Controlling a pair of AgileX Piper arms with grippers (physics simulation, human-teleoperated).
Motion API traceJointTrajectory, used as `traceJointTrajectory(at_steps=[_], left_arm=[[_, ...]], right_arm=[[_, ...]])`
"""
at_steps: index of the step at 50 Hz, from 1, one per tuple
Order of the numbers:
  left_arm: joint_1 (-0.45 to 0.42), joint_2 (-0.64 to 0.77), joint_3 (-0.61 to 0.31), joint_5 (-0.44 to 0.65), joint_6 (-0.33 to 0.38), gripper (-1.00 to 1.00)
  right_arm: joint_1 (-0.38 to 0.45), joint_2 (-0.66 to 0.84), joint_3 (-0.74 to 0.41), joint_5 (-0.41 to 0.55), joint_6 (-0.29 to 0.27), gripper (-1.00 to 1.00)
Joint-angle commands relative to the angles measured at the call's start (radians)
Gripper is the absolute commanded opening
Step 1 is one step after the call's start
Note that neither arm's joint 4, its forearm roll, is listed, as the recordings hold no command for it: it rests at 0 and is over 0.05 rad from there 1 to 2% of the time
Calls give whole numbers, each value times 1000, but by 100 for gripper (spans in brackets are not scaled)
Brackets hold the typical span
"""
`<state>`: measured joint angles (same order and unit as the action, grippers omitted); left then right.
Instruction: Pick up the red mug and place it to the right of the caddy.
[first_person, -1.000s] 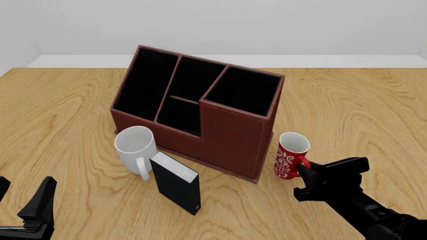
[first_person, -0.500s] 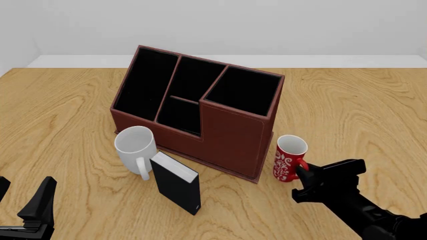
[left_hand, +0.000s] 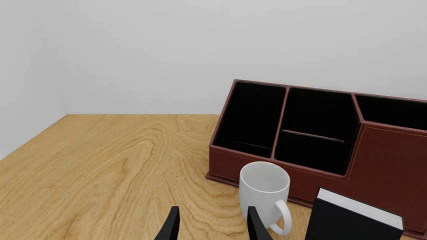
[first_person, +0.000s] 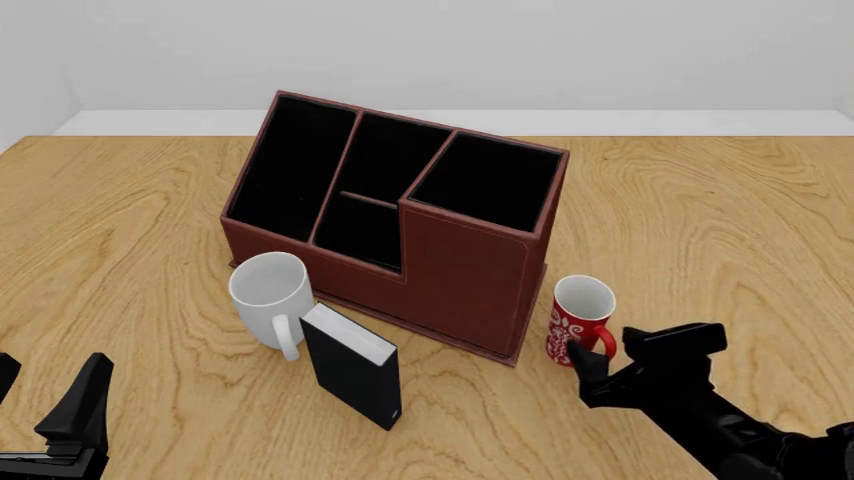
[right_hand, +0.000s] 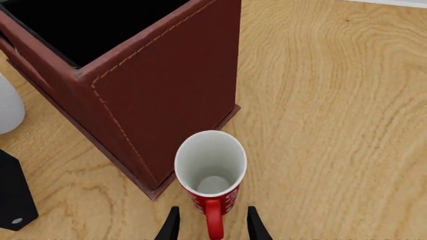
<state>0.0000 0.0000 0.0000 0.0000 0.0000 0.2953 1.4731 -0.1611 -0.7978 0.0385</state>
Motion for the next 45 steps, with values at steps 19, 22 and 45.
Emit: traceJointTrajectory(at_steps=[19,22,45], left_arm=[[0,0,0,0,0,100],[0,0,0,0,0,100],[0,0,0,0,0,100]], right_arm=[[-13,-52,26,44,16,100],[-18,-82,38,56,10,100],[17,-694,143,495,2,100]])
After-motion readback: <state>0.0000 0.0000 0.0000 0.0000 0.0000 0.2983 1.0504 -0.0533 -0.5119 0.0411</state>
